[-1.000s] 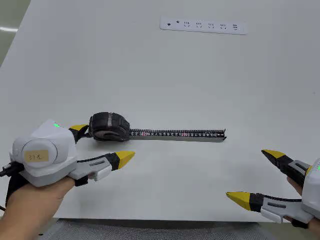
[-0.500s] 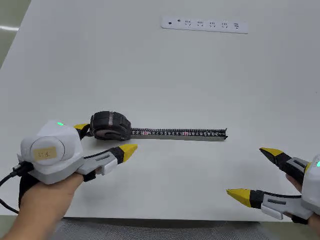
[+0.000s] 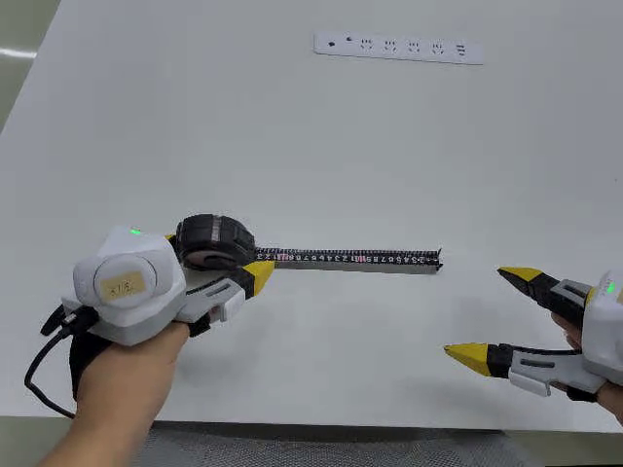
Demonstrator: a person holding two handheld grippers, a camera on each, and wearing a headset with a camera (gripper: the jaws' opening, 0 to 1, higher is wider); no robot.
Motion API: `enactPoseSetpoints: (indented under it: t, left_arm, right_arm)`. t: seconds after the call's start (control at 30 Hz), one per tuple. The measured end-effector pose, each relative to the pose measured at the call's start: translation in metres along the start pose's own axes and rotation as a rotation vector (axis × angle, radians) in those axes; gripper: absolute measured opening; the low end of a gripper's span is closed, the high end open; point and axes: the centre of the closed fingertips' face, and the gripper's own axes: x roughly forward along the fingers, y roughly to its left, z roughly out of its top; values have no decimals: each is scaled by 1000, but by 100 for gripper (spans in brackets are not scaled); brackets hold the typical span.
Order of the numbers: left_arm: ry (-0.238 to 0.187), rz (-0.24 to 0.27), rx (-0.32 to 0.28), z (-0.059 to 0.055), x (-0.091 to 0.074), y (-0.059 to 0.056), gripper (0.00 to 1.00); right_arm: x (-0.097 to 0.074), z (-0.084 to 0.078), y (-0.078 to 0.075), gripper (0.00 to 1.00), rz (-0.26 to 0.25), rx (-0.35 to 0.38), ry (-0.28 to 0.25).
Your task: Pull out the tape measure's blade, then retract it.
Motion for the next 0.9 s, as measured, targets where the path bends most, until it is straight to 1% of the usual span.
enactPoseSetpoints:
  t: [0.1,0.17,0.23,0.33,0.4,0.47,0.57,0.73,0.77,0.9]
  left_arm:
    - [-5,12,-17,0,1,1,74]
    - [-3,23,-16,0,3,3,73]
    - [-9,31,-32,1,4,3,73]
    - [-3,52,-22,0,6,4,72]
    - [-1,65,-17,-1,7,6,71]
    - [-4,74,-29,0,8,7,71]
    - [-5,90,-33,0,10,8,71]
    - [-14,123,-53,1,11,11,70]
    - [-22,129,-66,1,12,12,70]
    - [-24,149,-87,1,13,16,67]
  right_arm:
    - [4,1,-5,71,6,-20,13]
    - [5,2,-8,71,10,-26,18]
    - [8,4,-11,70,20,-42,25]
    - [13,5,-15,70,34,-69,41]
    - [15,7,-17,68,44,-76,43]
    - [18,10,-20,65,50,-91,37]
    - [23,10,-23,64,64,-108,54]
    - [30,12,-27,62,87,-129,69]
    - [31,12,-27,62,93,-133,72]
    - [36,14,-29,60,108,-149,78]
